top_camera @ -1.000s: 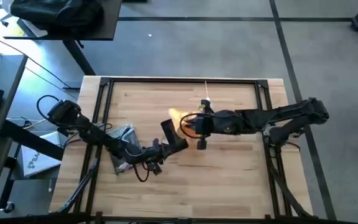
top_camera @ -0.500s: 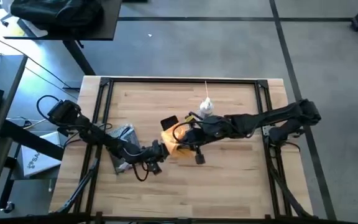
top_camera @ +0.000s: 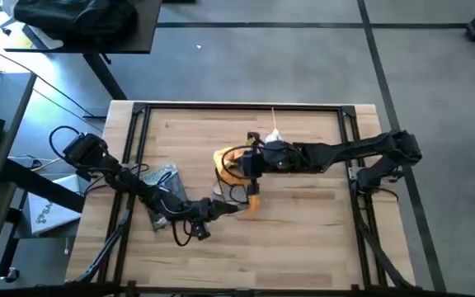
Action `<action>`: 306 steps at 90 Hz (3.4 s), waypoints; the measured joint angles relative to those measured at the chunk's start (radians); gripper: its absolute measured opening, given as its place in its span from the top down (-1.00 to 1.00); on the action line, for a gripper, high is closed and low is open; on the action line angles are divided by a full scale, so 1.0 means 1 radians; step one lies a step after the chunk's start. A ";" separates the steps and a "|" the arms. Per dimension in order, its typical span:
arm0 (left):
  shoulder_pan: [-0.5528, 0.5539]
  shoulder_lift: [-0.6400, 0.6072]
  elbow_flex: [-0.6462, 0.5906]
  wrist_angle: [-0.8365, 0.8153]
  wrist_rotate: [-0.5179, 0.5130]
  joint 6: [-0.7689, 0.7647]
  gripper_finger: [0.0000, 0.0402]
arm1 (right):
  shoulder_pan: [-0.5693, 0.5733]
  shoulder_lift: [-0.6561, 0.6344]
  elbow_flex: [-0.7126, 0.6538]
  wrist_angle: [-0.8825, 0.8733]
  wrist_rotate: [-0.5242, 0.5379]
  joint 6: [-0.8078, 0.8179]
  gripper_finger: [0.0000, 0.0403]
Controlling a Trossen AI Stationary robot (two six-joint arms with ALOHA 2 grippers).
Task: Apply microfiber cloth
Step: Wipe the cellphone with the microfiber cloth
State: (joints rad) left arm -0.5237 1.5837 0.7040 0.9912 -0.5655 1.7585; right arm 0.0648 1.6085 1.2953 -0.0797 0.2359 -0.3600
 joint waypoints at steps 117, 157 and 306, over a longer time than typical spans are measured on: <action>0.103 0.000 -0.002 -0.029 0.297 -0.104 0.94 | -0.045 -0.029 0.000 -0.128 -0.477 0.045 1.00; 0.185 0.006 0.023 -0.031 0.532 -0.180 0.94 | -0.052 -0.071 0.000 -0.228 -0.592 -0.068 1.00; 0.160 0.053 0.072 -0.049 0.486 -0.132 0.94 | -0.122 -0.048 -0.003 -0.293 -0.342 -0.097 1.00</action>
State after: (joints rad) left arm -0.3632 1.6367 0.7764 0.9423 -0.0795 1.6264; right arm -0.0569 1.5605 1.2922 -0.3725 -0.1059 -0.4571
